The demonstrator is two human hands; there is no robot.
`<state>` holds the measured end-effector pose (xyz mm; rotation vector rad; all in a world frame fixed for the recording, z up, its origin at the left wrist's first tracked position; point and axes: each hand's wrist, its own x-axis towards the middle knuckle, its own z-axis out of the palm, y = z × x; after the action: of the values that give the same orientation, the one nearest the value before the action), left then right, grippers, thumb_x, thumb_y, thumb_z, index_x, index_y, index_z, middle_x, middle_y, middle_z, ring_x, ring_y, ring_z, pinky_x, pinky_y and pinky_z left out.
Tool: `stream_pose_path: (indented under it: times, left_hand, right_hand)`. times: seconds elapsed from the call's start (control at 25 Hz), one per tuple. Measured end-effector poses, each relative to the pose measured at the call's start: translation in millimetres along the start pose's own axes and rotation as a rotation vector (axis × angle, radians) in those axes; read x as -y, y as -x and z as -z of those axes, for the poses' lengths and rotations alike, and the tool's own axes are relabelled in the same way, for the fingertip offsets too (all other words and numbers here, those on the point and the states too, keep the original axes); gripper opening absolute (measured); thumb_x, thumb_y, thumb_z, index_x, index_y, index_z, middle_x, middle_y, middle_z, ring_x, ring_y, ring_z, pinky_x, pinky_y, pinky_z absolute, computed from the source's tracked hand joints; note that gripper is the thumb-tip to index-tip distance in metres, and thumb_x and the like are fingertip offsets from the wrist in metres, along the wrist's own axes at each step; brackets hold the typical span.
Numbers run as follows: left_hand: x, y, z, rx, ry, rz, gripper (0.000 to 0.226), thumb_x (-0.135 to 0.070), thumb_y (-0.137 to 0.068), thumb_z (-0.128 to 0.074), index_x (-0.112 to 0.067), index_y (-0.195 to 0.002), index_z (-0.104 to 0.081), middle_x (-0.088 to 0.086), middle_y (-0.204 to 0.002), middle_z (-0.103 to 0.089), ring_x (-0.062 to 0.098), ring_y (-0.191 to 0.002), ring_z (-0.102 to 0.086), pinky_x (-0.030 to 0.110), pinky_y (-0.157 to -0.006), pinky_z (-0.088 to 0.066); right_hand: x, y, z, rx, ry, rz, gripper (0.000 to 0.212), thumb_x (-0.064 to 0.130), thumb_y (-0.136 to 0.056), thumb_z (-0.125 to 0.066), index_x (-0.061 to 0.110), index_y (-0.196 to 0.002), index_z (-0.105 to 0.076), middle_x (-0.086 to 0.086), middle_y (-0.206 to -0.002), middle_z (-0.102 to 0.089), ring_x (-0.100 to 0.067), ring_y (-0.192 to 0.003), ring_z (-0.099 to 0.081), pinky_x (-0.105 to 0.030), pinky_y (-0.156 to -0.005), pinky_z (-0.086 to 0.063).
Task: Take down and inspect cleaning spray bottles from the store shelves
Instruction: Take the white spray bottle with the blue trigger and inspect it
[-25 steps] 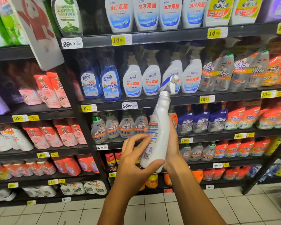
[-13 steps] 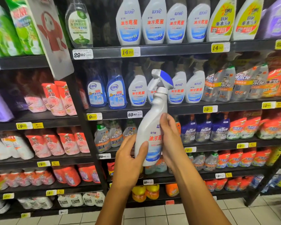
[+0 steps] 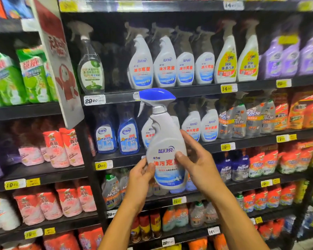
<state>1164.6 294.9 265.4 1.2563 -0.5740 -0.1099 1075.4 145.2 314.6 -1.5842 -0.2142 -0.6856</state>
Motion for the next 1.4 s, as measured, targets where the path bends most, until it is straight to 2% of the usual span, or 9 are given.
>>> stream_pose_path:
  times: [0.2, 0.44, 0.64, 0.8, 0.92, 1.04, 1.2, 1.28, 1.4]
  left_hand:
    - [-22.7, -41.0, -26.4, 0.122, -0.025, 0.022, 0.035, -0.033, -0.087, -0.055, -0.015, -0.116, -0.065, 0.004, -0.115, -0.073, 0.022, -0.107, -0.069, 0.031, -0.08, -0.058]
    - [-53.4, -112.8, -71.3, 0.193, -0.083, -0.075, 0.034, -0.034, -0.09, -0.055, -0.02, -0.12, -0.06, 0.001, -0.11, -0.075, 0.02, -0.1, -0.072, 0.027, -0.07, -0.059]
    - [-80.8, -198.2, -122.1, 0.166, -0.181, -0.167, 0.022, -0.027, -0.097, -0.055, -0.021, -0.116, -0.063, -0.002, -0.108, -0.075, 0.016, -0.098, -0.072, 0.026, -0.068, -0.057]
    - [-92.0, -271.0, -153.2, 0.06, -0.262, -0.201, 0.014, -0.024, -0.099, -0.054, -0.027, -0.104, -0.067, -0.005, -0.103, -0.076, 0.012, -0.095, -0.073, 0.027, -0.074, -0.059]
    - [-97.7, -310.3, -169.3, -0.057, -0.453, -0.309, 0.012, -0.029, -0.099, -0.055, -0.033, -0.106, -0.063, -0.014, -0.103, -0.074, 0.004, -0.091, -0.072, 0.024, -0.076, -0.059]
    - [-103.0, -332.3, -176.5, -0.175, -0.75, -0.434, 0.021, -0.034, -0.099, -0.053, -0.042, -0.118, -0.051, -0.018, -0.107, -0.068, -0.006, -0.089, -0.065, 0.011, -0.075, -0.053]
    - [-110.1, -353.3, -182.3, -0.098, -0.864, -0.413, 0.041, -0.037, -0.087, -0.066, -0.039, -0.122, -0.045, -0.007, -0.118, -0.061, 0.01, -0.102, -0.064, 0.036, -0.089, -0.056]
    - [-114.5, -358.5, -182.2, -0.062, -0.903, -0.383, 0.054, -0.036, -0.082, -0.072, -0.048, -0.119, -0.034, -0.01, -0.116, -0.052, 0.008, -0.103, -0.06, 0.028, -0.086, -0.055]
    - [-115.9, -367.5, -181.1, -0.128, -1.1, -0.426, 0.066, -0.04, -0.084, -0.072, -0.034, -0.136, -0.032, -0.007, -0.126, -0.049, 0.011, -0.11, -0.056, 0.025, -0.085, -0.053]
  right_hand:
    - [16.8, -27.2, 27.0, -0.151, 0.047, 0.073, 0.034, 0.013, -0.089, -0.071, 0.024, -0.12, -0.065, 0.004, -0.111, -0.073, -0.013, -0.104, -0.069, -0.024, -0.075, -0.058]
    - [25.5, -103.2, 81.1, -0.175, 0.048, 0.129, 0.028, 0.017, -0.084, -0.072, 0.025, -0.111, -0.069, 0.007, -0.102, -0.076, -0.01, -0.093, -0.072, -0.022, -0.067, -0.058]
    - [28.6, -194.6, 130.7, -0.172, -0.042, 0.132, 0.023, 0.01, -0.091, -0.066, 0.02, -0.111, -0.068, 0.006, -0.094, -0.078, -0.01, -0.085, -0.075, -0.021, -0.062, -0.058]
    - [24.5, -275.2, 160.9, -0.14, -0.037, 0.11, 0.02, 0.011, -0.094, -0.064, 0.02, -0.112, -0.067, 0.0, -0.099, -0.076, -0.015, -0.084, -0.075, -0.032, -0.069, -0.062]
    - [24.1, -328.1, 177.7, -0.133, 0.021, 0.173, 0.016, 0.009, -0.093, -0.065, 0.024, -0.097, -0.069, 0.008, -0.088, -0.075, -0.007, -0.074, -0.074, -0.022, -0.06, -0.059]
    - [17.3, -365.6, 183.7, -0.097, -0.015, 0.113, 0.013, 0.012, -0.095, -0.064, 0.022, -0.09, -0.07, 0.005, -0.086, -0.077, -0.011, -0.071, -0.075, -0.024, -0.057, -0.058]
    - [5.4, -397.3, 186.2, -0.062, -0.064, 0.051, 0.011, 0.016, -0.097, -0.061, 0.015, -0.094, -0.072, 0.003, -0.079, -0.078, -0.016, -0.072, -0.076, -0.028, -0.056, -0.058]
    - [5.2, -407.4, 186.3, -0.062, -0.078, 0.059, 0.012, 0.017, -0.098, -0.061, 0.015, -0.094, -0.072, 0.003, -0.081, -0.078, -0.015, -0.072, -0.076, -0.026, -0.054, -0.057]
    - [4.8, -417.2, 184.5, -0.053, -0.122, 0.074, 0.012, 0.015, -0.098, -0.06, 0.02, -0.093, -0.07, 0.006, -0.083, -0.077, -0.011, -0.07, -0.075, -0.021, -0.05, -0.055]
